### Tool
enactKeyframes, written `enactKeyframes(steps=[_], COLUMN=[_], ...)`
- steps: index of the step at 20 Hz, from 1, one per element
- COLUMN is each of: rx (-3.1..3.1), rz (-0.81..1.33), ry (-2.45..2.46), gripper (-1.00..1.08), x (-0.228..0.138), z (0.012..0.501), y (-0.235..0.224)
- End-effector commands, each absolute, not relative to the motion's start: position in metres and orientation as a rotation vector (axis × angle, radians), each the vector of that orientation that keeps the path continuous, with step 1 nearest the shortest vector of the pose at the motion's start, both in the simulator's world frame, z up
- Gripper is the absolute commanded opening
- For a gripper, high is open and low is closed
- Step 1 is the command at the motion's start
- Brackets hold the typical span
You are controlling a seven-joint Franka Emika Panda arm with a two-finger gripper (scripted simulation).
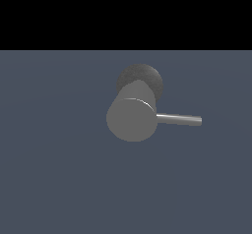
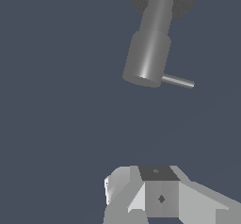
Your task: Turn on the faucet by rotating a designated handle.
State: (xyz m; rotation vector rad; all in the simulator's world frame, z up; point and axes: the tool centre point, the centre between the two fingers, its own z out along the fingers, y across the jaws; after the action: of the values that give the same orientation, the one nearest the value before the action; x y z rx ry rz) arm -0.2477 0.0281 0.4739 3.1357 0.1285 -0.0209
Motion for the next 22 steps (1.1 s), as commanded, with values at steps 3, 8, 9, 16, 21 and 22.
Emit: enactKeyframes(steps=[3, 8, 9, 16, 21, 22], rx=[3.152, 3.191, 3.195, 3.208, 3.210, 3.210], rz=[-0.026, -0.017, -0.020, -0.059, -0.058, -0.057], ry=[0.167, 0.186, 0.189, 0.238, 0.300, 0.306], gripper=[-1.00, -1.00, -1.00, -1.00, -1.00, -1.00], x=[-0.248, -0.250, -0.250, -0.243, -0.240, -0.240], z=[0.475, 0.479, 0.478, 0.466, 0.466, 0.467], y=[0.033, 0.032, 0.031, 0.036, 0.053, 0.054])
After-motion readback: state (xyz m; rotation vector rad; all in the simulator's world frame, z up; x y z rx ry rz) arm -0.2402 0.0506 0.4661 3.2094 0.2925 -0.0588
